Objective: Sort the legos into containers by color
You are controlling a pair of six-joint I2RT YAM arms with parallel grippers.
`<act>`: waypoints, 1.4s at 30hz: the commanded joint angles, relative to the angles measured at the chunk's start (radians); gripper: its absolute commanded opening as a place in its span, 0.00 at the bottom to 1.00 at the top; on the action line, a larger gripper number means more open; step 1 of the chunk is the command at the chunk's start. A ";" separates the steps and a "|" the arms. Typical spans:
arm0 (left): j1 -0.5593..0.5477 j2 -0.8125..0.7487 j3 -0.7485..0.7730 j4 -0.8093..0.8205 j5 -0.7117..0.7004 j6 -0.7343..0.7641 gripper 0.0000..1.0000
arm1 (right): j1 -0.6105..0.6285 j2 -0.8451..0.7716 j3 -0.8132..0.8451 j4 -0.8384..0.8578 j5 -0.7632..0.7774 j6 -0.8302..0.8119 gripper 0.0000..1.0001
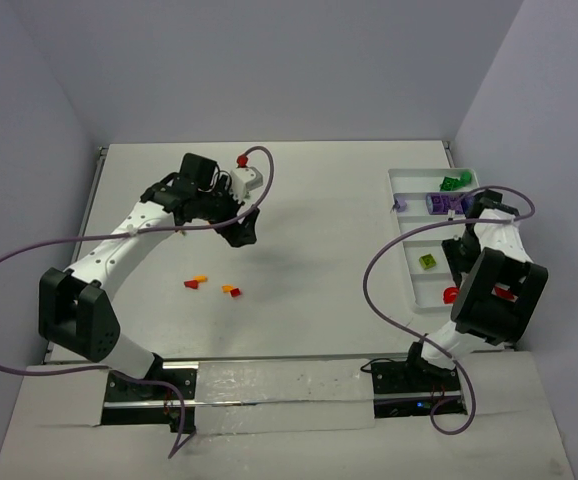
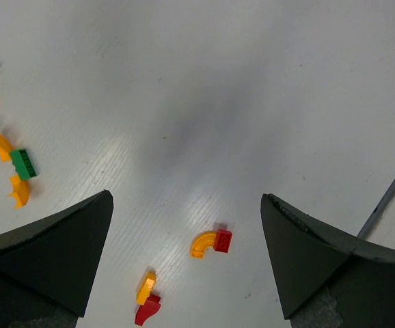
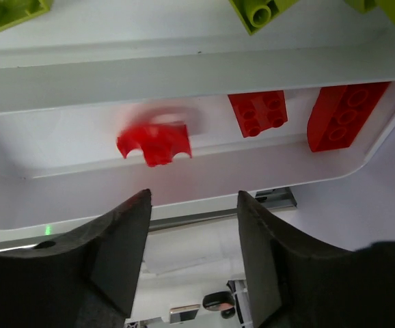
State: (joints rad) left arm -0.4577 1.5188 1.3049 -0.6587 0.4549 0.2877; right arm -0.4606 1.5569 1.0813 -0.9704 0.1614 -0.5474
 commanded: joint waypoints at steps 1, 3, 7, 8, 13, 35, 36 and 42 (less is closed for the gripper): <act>0.052 -0.040 -0.007 0.014 0.014 -0.016 0.99 | 0.019 -0.029 0.055 -0.001 0.022 0.019 0.63; 0.078 -0.046 -0.018 0.001 0.031 -0.002 0.99 | 0.028 -0.049 0.066 -0.012 0.023 0.022 0.66; 0.135 -0.064 -0.049 -0.087 0.052 0.079 0.99 | 0.075 -0.107 0.119 -0.074 -0.066 0.033 0.68; 0.152 -0.072 -0.070 -0.112 0.053 0.108 0.99 | 0.090 -0.121 0.142 -0.092 -0.097 0.040 0.69; 0.238 -0.149 -0.200 -0.174 0.019 0.223 0.98 | 0.267 -0.149 0.178 -0.128 -0.213 0.112 0.77; 0.289 -0.122 -0.412 0.060 -0.140 0.407 0.66 | 0.525 -0.069 0.173 -0.090 -0.382 0.259 0.97; 0.289 -0.104 -0.400 0.056 -0.137 0.412 0.65 | 0.524 -0.071 0.169 -0.091 -0.379 0.257 0.97; 0.282 -0.051 -0.386 0.044 -0.127 0.452 0.63 | 0.525 -0.066 0.163 -0.088 -0.376 0.251 0.97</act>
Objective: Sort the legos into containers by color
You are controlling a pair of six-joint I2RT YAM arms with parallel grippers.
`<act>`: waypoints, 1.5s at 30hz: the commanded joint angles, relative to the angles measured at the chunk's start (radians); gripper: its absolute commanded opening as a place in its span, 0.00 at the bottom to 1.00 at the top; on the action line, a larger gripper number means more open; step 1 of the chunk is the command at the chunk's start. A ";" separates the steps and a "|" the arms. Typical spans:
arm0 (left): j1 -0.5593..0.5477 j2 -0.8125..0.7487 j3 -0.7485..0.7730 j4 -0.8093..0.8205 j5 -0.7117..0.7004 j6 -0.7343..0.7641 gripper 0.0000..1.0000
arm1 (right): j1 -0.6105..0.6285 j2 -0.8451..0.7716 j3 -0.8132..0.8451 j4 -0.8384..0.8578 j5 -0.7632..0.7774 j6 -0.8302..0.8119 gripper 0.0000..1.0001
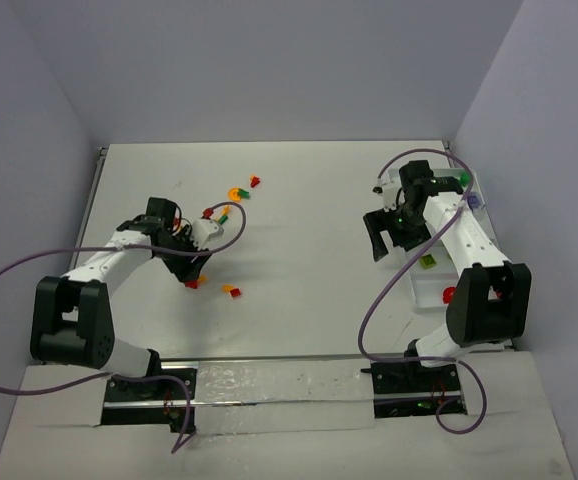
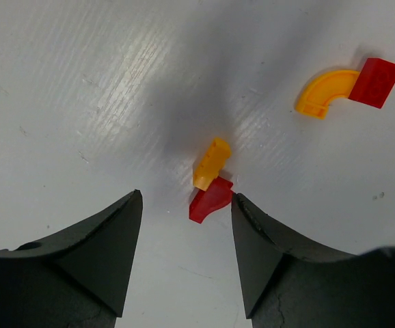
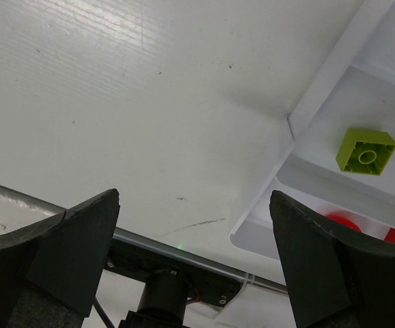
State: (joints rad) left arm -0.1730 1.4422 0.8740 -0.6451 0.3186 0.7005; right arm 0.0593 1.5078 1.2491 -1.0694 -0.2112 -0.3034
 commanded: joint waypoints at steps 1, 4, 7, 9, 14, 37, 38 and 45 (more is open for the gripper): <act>-0.003 0.030 0.046 0.031 0.012 0.040 0.63 | 0.004 -0.016 -0.006 0.011 -0.004 0.007 0.97; -0.011 0.047 0.042 0.030 0.025 0.042 0.61 | 0.005 -0.011 -0.005 0.011 -0.004 0.007 0.97; -0.023 0.062 0.034 0.037 0.034 0.042 0.61 | 0.005 -0.003 -0.001 0.007 -0.008 0.009 0.97; -0.028 0.073 0.028 0.046 0.038 0.041 0.61 | 0.004 0.000 0.003 0.002 -0.012 0.009 0.97; -0.044 0.089 0.003 0.085 0.022 0.039 0.59 | 0.005 0.003 0.004 -0.003 -0.012 0.009 0.97; -0.092 0.118 0.056 0.090 -0.069 -0.014 0.00 | 0.024 0.031 0.084 0.019 -0.073 0.044 0.95; -0.092 0.118 0.085 0.079 -0.058 -0.042 0.00 | 0.030 0.030 0.095 0.030 -0.092 0.059 0.95; -0.096 0.084 0.349 0.136 0.028 -0.468 0.00 | 0.052 0.041 0.191 0.177 -0.342 0.242 0.95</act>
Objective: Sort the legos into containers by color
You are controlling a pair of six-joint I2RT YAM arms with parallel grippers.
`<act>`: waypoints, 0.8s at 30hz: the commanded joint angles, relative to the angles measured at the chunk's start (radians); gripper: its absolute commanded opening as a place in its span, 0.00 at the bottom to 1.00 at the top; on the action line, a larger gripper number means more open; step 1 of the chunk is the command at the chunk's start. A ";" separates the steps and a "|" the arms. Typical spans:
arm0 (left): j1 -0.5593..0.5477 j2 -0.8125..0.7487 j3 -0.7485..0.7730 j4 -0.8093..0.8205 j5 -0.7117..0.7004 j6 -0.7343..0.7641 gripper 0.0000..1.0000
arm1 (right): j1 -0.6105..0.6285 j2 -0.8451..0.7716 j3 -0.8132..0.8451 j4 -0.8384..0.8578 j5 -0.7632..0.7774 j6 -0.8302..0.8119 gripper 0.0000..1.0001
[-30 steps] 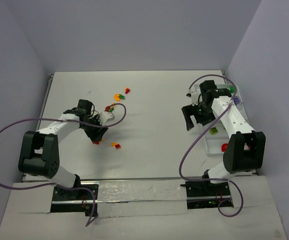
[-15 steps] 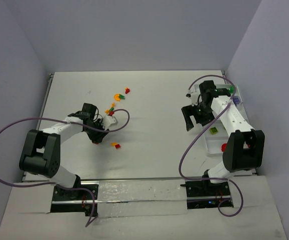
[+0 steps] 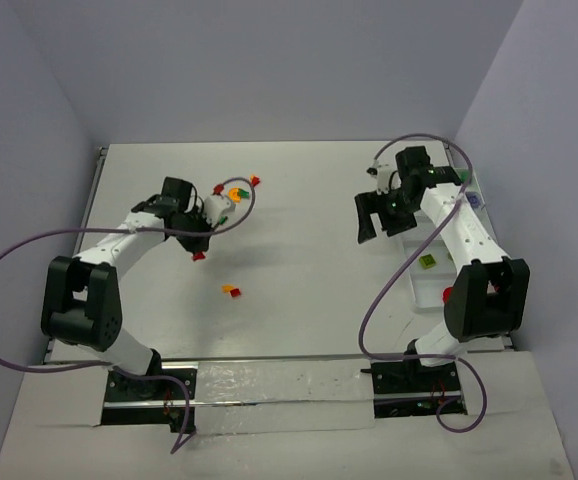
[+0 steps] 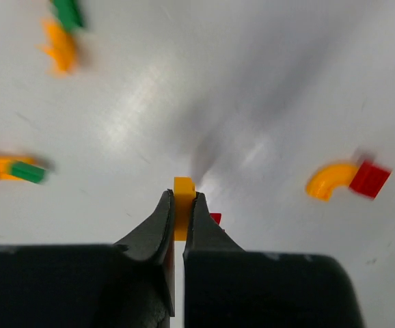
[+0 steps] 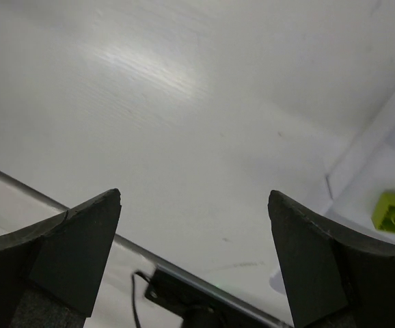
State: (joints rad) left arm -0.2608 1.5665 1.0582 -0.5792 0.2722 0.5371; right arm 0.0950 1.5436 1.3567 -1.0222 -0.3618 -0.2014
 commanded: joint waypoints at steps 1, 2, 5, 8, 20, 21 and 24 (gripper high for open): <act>-0.012 -0.049 0.187 0.098 0.054 -0.369 0.00 | 0.021 0.010 0.095 0.166 -0.263 0.161 0.95; -0.020 -0.061 0.195 0.137 0.009 -0.460 0.00 | 0.029 0.016 0.105 0.186 -0.304 0.184 0.95; -0.052 -0.108 0.222 0.233 -0.175 -0.793 0.00 | 0.107 0.057 0.151 0.247 -0.366 0.236 0.95; -0.103 -0.085 0.297 0.195 -0.261 -0.910 0.00 | 0.196 0.092 0.193 0.300 -0.373 0.270 0.94; -0.233 -0.026 0.386 0.109 -0.359 -1.104 0.00 | 0.383 0.267 0.352 0.407 -0.454 0.420 0.91; -0.239 -0.025 0.384 0.111 -0.366 -1.109 0.00 | 0.388 0.272 0.351 0.425 -0.463 0.440 0.91; -0.254 -0.019 0.392 0.113 -0.366 -1.123 0.00 | 0.390 0.295 0.359 0.444 -0.469 0.483 0.91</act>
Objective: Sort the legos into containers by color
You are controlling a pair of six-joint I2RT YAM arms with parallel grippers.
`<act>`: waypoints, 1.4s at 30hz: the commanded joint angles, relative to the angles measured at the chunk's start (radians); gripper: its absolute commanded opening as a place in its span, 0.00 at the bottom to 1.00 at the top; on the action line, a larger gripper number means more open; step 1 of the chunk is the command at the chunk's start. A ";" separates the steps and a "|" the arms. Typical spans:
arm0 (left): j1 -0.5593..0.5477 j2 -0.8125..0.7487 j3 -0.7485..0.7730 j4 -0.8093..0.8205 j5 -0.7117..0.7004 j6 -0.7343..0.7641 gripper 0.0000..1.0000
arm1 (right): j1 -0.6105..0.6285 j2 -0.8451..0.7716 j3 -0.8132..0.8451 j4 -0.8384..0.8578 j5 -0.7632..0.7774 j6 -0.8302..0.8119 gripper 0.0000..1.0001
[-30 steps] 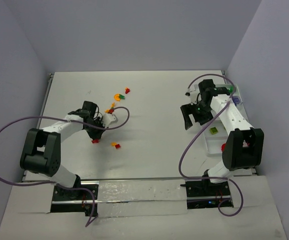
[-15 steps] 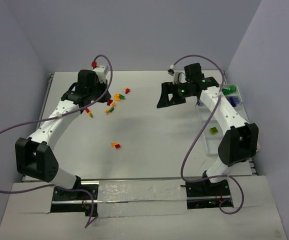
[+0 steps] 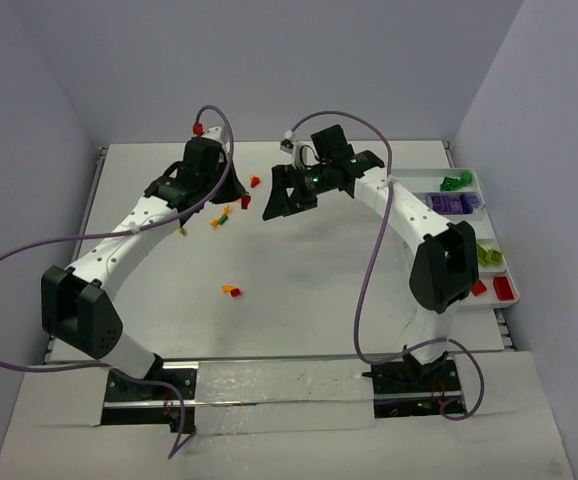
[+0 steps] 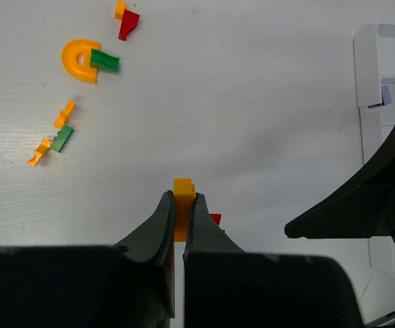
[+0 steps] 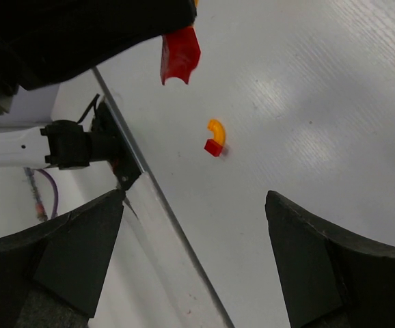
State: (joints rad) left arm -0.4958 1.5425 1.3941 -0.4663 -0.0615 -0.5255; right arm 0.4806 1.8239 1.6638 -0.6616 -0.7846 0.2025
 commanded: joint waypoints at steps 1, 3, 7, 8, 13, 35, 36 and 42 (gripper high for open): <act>-0.023 0.011 0.062 0.001 -0.029 -0.066 0.00 | 0.004 0.028 0.058 0.089 -0.051 0.100 0.90; -0.029 0.020 0.069 0.004 -0.007 -0.075 0.00 | 0.004 0.040 0.060 0.117 -0.073 0.129 0.89; -0.047 0.035 0.083 0.005 0.009 -0.086 0.00 | 0.009 0.061 0.064 0.161 -0.092 0.190 0.86; -0.054 0.040 0.086 0.005 0.013 -0.089 0.00 | 0.010 0.067 0.070 0.163 -0.090 0.198 0.85; -0.061 0.047 0.091 0.014 0.051 -0.098 0.00 | 0.010 0.089 0.086 0.166 -0.091 0.202 0.81; -0.067 0.065 0.059 0.018 -0.041 -0.120 0.00 | 0.009 0.076 0.061 0.194 -0.059 0.200 0.00; -0.067 0.073 0.058 0.011 -0.115 -0.113 0.00 | 0.008 0.061 0.048 0.195 -0.054 0.190 0.00; -0.066 0.085 0.031 0.023 -0.411 -0.073 0.00 | -0.036 -0.078 -0.078 0.161 -0.040 0.123 0.00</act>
State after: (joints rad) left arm -0.5791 1.6147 1.4329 -0.4623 -0.1955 -0.6319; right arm 0.4776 1.8995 1.6475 -0.4877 -0.8156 0.3890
